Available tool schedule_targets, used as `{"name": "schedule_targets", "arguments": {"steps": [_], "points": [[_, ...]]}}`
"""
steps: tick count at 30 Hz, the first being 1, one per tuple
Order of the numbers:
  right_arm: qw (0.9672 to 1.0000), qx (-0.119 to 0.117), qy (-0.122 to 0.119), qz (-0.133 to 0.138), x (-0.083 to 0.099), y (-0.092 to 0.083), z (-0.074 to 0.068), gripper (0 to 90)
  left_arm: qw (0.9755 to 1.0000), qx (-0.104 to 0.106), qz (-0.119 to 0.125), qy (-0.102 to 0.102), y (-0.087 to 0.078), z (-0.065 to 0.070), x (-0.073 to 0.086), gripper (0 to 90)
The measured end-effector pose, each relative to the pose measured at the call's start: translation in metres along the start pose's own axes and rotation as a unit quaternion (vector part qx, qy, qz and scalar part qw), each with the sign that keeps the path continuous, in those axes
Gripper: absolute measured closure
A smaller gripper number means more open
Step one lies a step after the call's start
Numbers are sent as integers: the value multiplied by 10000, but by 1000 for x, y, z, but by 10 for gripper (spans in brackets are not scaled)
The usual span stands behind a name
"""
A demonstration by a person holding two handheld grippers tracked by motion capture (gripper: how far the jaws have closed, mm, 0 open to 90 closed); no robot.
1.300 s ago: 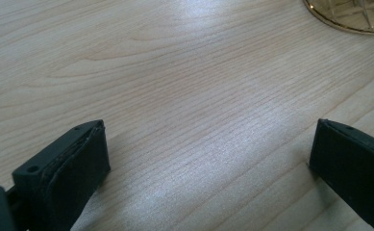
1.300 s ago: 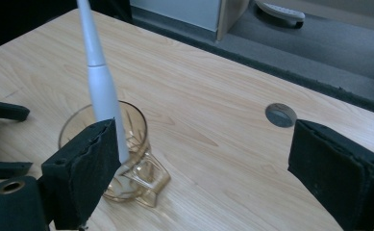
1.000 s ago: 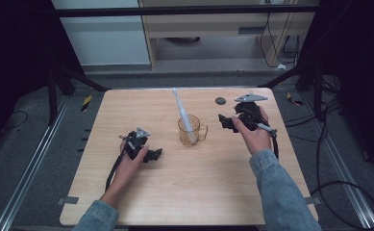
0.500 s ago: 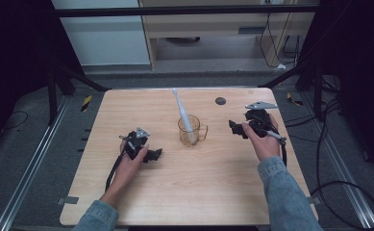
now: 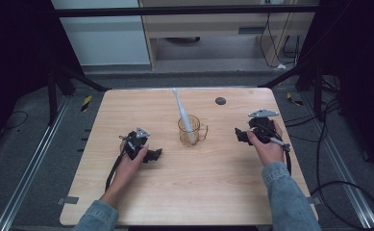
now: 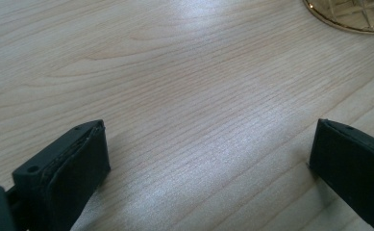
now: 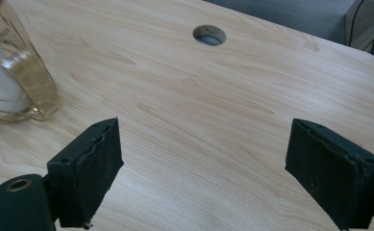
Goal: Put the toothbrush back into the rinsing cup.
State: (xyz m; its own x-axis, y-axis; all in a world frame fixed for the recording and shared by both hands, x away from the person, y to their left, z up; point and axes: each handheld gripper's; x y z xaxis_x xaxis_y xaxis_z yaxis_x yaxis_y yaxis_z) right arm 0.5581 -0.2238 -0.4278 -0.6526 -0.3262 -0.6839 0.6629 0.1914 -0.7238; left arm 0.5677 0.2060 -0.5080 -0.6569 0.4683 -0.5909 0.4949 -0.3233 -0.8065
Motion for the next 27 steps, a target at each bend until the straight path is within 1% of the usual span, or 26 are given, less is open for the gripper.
{"name": "schedule_targets", "arguments": {"steps": [3,6,9,15,24,27], "points": [[10000,-7,13,-36,5,6,3,131,10000,-3,2,-2,0,0,0,0],[9998,-4,-8,-182,8,12,5,129,10000,1,0,0,0,0,0,0],[9998,-24,36,-218,12,19,7,135,10000,-4,2,-2,0,0,0,0],[9993,-140,170,-317,20,31,11,135,10000,1,1,-2,0,0,0,0],[9982,-197,303,-473,25,46,14,139,10000,0,0,-2,0,0,0,0],[9980,-194,393,-453,26,50,17,136,10000,0,1,-2,0,0,0,0]]}}
Point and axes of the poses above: each handheld gripper's, and its own axes: y roughly forward along the jaws, x roughly out of its underside, z roughly to its right, and after that the axes turned 9 degrees about -z, right-handed
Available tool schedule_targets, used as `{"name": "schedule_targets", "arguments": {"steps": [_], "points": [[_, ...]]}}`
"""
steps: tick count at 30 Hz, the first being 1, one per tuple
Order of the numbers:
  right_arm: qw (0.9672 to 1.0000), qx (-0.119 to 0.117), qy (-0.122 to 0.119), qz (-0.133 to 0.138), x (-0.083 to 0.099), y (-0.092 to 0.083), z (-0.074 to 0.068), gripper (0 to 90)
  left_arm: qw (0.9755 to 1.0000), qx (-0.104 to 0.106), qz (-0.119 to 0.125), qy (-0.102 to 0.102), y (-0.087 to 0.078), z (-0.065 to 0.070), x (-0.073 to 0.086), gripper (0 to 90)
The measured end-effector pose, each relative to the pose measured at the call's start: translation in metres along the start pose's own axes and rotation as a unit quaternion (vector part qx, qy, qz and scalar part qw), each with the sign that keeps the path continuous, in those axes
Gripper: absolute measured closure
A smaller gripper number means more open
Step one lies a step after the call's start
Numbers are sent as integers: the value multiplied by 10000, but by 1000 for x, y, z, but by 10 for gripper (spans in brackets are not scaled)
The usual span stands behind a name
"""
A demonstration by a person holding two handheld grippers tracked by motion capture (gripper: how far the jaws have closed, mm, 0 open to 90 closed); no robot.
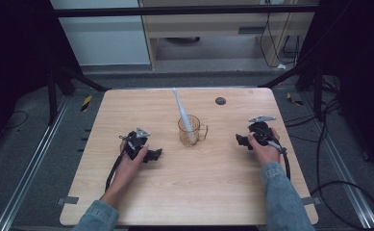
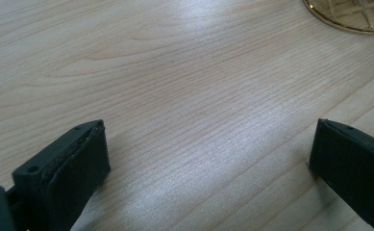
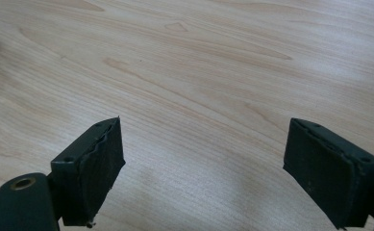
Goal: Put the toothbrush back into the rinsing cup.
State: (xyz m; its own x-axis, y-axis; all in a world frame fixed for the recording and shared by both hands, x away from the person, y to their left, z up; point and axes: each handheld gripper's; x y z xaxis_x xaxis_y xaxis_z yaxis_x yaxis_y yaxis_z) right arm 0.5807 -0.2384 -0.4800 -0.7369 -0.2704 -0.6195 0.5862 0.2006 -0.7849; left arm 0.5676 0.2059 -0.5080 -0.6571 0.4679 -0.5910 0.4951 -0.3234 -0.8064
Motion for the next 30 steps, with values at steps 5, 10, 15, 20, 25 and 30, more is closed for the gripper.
{"name": "schedule_targets", "arguments": {"steps": [5,10,15,20,25,30], "points": [[9998,-26,181,-6,1,6,7,126,10000,1,1,0,0,0,0,0],[9995,22,329,18,3,11,13,114,10000,-10,-4,1,0,0,0,0],[9990,29,446,-6,4,14,18,100,10000,-6,-4,1,0,0,0,0],[9988,47,495,-50,6,18,19,84,10000,-7,-5,3,0,0,0,0],[9986,44,505,-134,7,22,17,74,10000,-10,-4,2,0,0,0,0],[9987,39,474,-172,8,27,15,64,10000,-6,-5,2,0,0,0,0]]}}
Point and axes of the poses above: each handheld gripper's, and its own axes: y roughly forward along the jaws, x roughly out of its underside, z roughly to its right, and after that the axes turned 9 degrees about -z, right-handed
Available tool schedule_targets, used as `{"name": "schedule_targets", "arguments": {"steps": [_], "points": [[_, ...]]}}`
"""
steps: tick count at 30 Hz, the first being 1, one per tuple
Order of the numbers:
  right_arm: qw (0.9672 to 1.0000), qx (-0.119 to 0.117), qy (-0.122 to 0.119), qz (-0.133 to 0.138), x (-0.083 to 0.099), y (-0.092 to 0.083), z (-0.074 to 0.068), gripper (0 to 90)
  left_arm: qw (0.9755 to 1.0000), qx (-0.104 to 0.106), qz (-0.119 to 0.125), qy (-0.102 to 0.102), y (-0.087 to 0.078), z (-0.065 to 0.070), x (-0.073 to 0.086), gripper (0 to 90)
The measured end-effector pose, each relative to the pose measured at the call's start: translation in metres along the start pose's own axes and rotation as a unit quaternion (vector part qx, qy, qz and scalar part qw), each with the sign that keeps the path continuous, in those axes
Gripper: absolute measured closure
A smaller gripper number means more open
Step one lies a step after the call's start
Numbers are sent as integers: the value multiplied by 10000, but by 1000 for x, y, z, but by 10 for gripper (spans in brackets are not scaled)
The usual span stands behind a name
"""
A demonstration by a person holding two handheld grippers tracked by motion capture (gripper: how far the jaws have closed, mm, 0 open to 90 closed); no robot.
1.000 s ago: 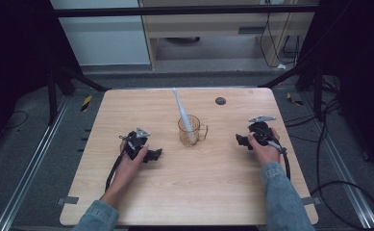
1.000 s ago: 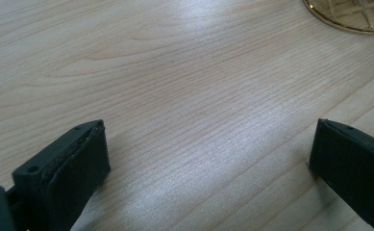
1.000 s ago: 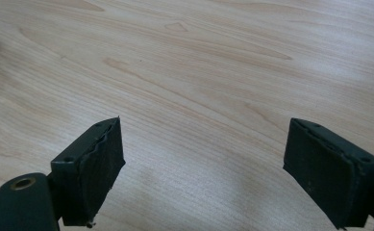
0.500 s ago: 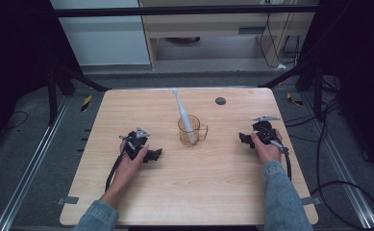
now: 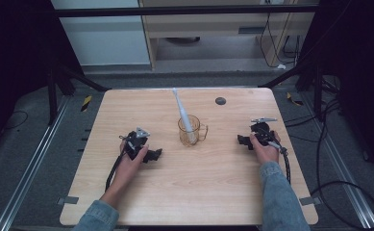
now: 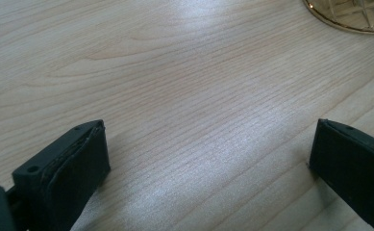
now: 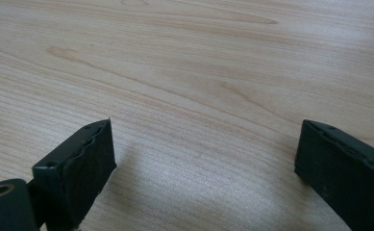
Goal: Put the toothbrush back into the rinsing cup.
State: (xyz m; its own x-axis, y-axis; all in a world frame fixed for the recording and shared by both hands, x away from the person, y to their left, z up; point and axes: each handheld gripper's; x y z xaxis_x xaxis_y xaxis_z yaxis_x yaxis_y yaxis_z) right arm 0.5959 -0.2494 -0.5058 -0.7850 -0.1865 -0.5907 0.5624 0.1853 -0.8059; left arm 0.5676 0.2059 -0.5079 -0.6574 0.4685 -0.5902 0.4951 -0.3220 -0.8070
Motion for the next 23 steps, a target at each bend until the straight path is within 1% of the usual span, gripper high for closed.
{"name": "schedule_targets", "arguments": {"steps": [3,5,7,10,15,19,22,23], "points": [[10000,39,-4,-1,0,1,-2,57,10000,-5,0,0,0,0,0,0],[10000,81,-51,23,0,2,-2,52,10000,-5,0,1,0,0,0,0],[10000,88,-32,-1,0,2,-4,46,10000,-4,2,-1,0,0,0,0],[9998,163,-125,35,1,3,-5,33,10000,-1,-1,1,0,0,0,0],[9997,128,-170,140,3,4,-7,35,10000,2,-1,-1,0,0,0,0],[9994,81,-285,155,6,3,-7,33,10000,2,5,-1,0,0,0,0],[9996,45,-265,128,8,1,-7,19,10000,7,4,-3,0,0,0,0],[9996,67,-244,120,8,1,-8,15,10000,7,4,-3,0,0,0,0]]}}
Point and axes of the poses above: each handheld gripper's, and its own axes: y roughly forward along the jaws, x roughly out of its underside, z roughly to its right, and after that the axes turned 9 degrees about -z, right-handed
